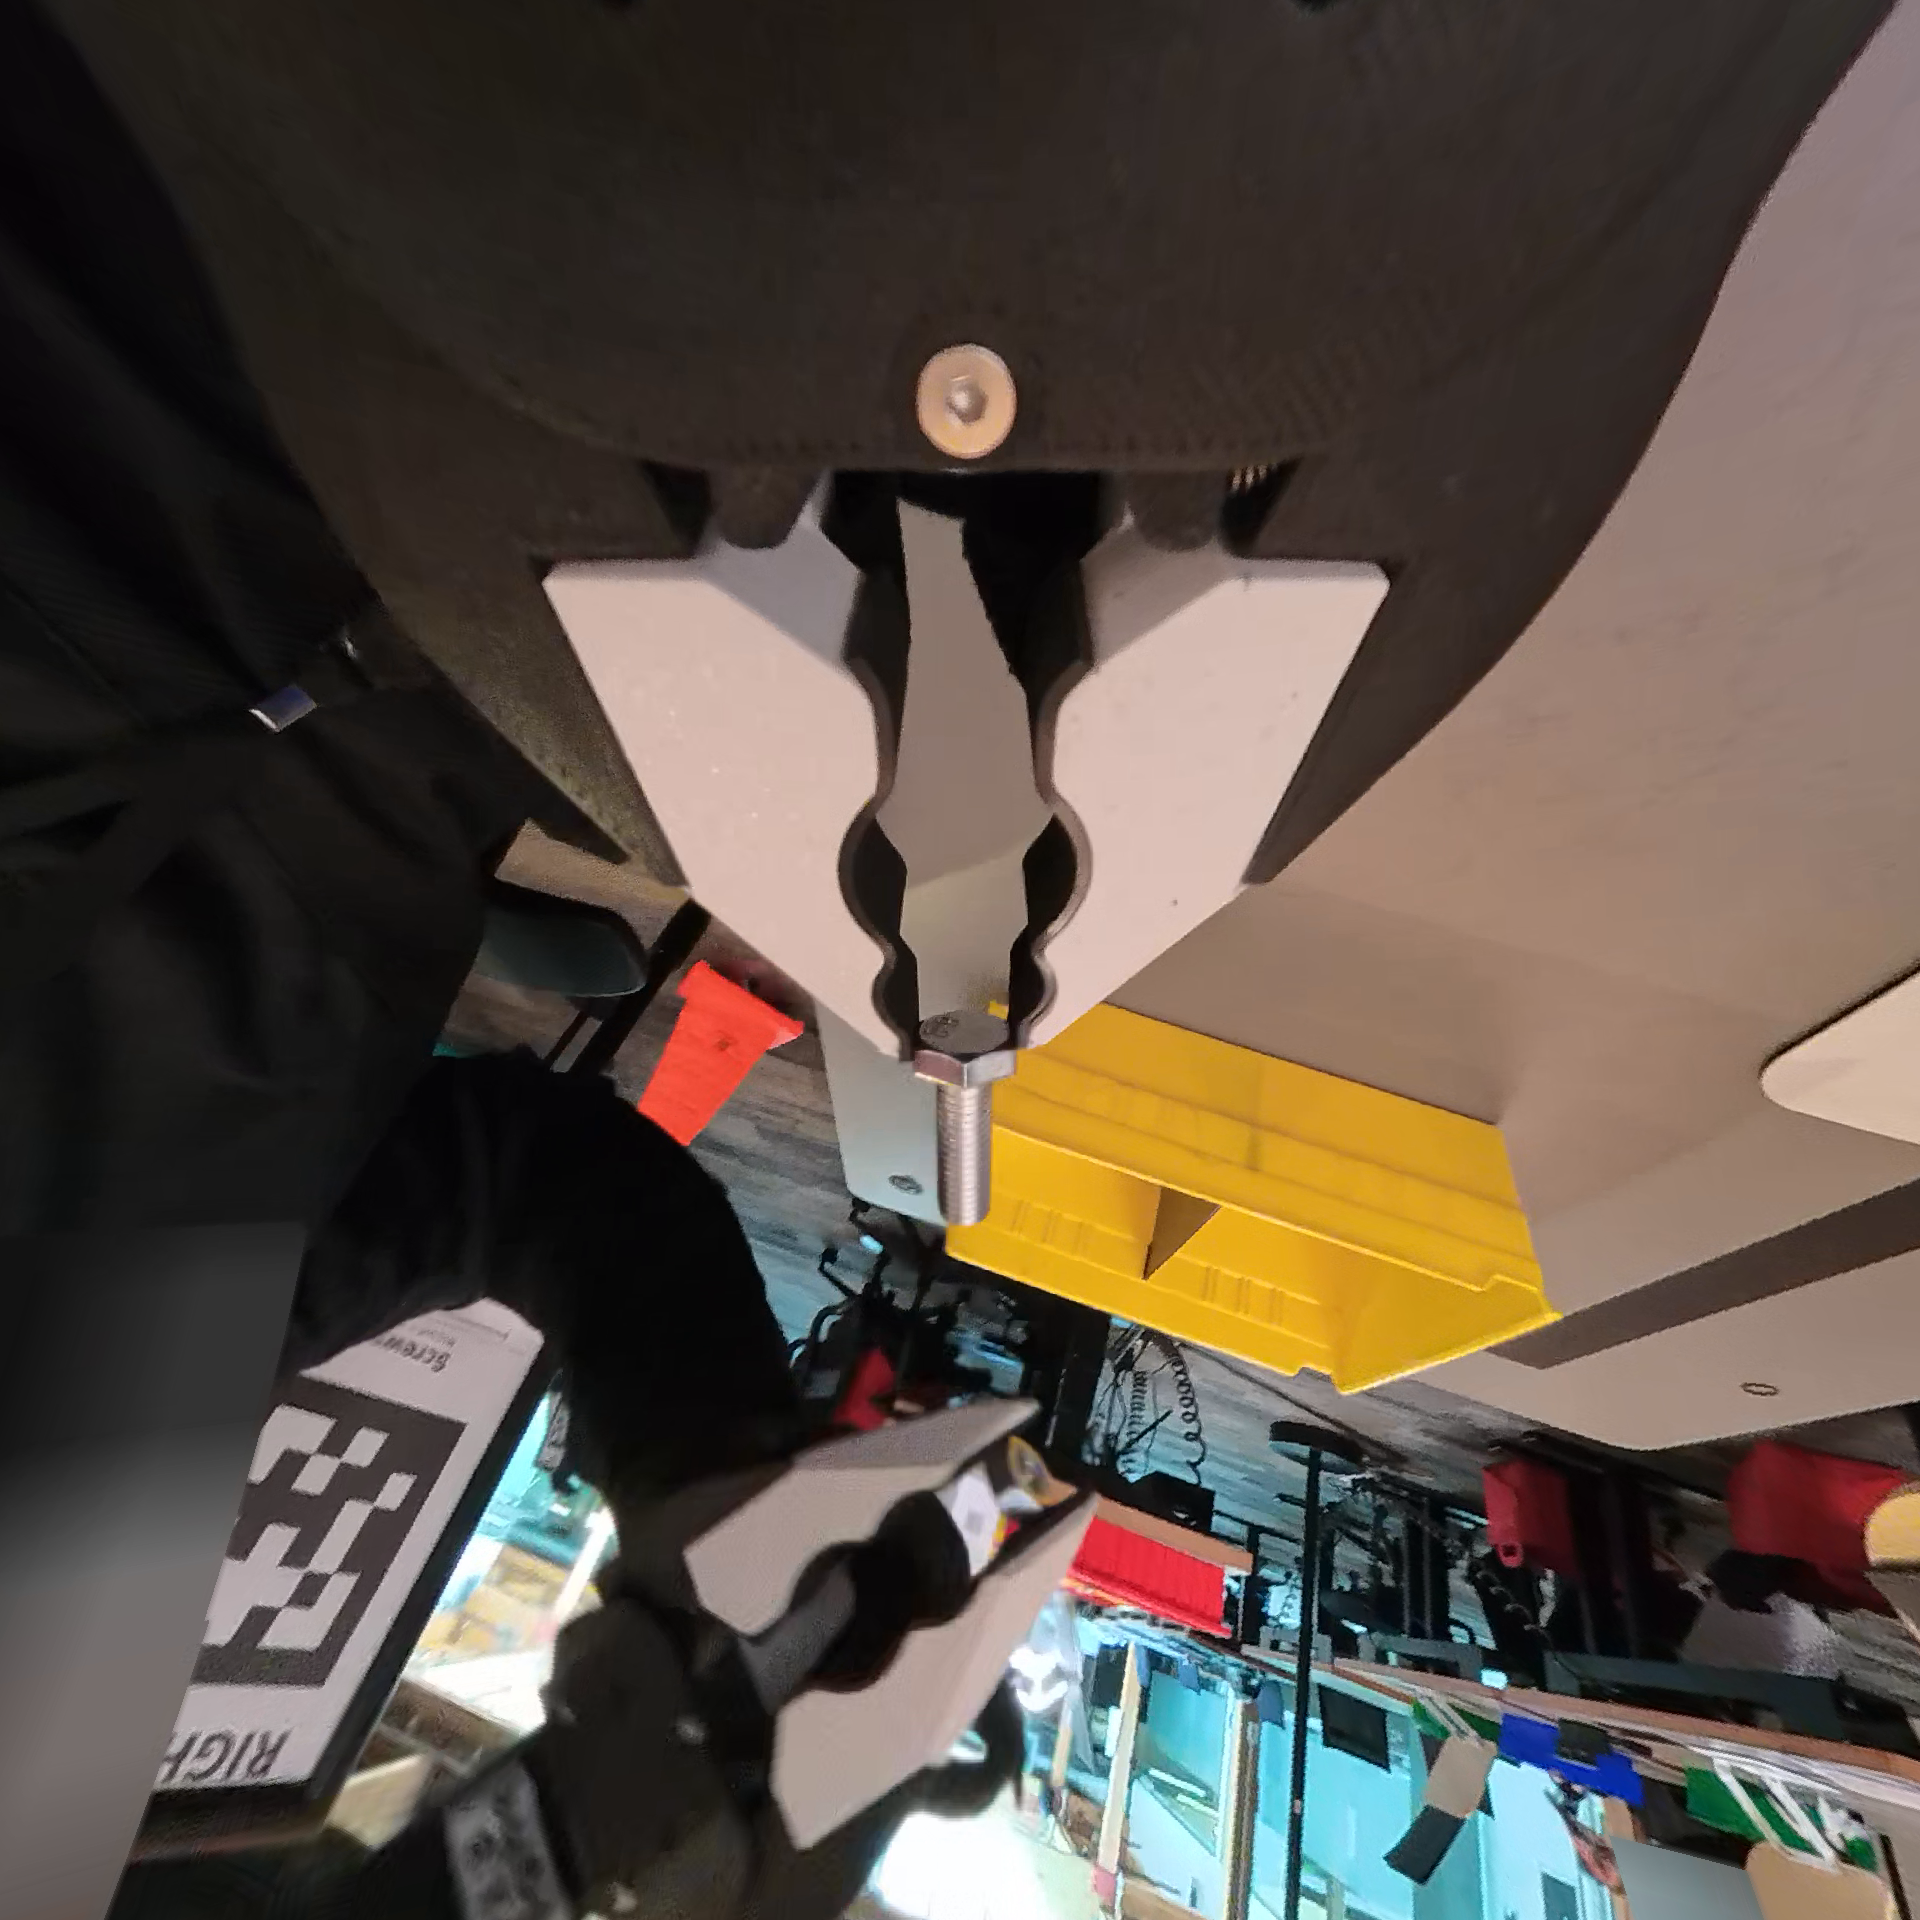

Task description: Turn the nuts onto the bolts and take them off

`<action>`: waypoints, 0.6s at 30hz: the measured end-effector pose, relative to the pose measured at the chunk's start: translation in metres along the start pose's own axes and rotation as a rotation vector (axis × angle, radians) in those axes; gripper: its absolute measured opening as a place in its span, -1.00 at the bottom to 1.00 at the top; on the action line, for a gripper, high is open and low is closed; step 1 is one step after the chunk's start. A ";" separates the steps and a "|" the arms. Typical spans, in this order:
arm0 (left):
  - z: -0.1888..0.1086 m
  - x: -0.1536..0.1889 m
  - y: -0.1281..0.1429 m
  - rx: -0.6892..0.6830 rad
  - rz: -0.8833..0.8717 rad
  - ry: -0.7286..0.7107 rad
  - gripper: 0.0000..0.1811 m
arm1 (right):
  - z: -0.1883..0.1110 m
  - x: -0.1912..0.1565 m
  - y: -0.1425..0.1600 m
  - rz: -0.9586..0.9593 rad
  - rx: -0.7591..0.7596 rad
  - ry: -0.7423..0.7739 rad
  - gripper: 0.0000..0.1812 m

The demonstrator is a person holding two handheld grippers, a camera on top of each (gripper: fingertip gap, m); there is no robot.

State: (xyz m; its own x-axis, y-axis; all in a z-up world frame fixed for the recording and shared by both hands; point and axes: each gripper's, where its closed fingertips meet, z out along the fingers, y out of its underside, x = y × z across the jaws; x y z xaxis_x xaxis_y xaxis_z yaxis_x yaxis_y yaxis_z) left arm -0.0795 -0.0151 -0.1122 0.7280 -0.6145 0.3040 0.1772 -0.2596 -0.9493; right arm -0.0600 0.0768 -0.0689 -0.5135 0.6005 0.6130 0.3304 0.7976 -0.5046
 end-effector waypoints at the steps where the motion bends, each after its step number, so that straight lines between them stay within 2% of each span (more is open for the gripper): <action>1: -0.001 -0.002 0.001 -0.012 0.008 -0.012 -0.83 | -0.005 0.007 0.027 0.101 -0.057 -0.004 -0.82; 3: -0.003 -0.003 0.000 -0.011 0.007 -0.021 -0.83 | -0.016 0.017 0.085 0.277 -0.162 0.032 -0.82; 6: -0.004 -0.005 -0.001 0.003 -0.002 -0.021 -0.83 | -0.030 0.001 0.167 0.489 -0.332 0.008 -0.83; 8: -0.002 -0.005 0.000 -0.001 -0.003 -0.017 -0.83 | -0.030 -0.021 0.200 0.610 -0.356 -0.060 -0.83; 11: 0.003 -0.004 0.002 -0.011 -0.003 -0.012 -0.83 | -0.026 -0.049 0.253 0.691 -0.515 -0.102 -0.82; 13: 0.005 -0.002 0.002 -0.016 0.001 -0.010 -0.83 | -0.017 -0.063 0.275 0.742 -0.562 -0.132 -0.82; 18: 0.008 -0.001 0.004 -0.029 0.004 -0.015 -0.83 | 0.006 -0.093 0.307 0.812 -0.623 -0.221 -0.82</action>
State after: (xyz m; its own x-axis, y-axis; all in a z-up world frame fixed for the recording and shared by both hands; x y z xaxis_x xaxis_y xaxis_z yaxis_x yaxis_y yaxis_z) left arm -0.0741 -0.0098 -0.1170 0.7383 -0.6048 0.2986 0.1550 -0.2788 -0.9478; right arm 0.0848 0.2653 -0.2843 -0.0667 0.9951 0.0735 0.9580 0.0844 -0.2741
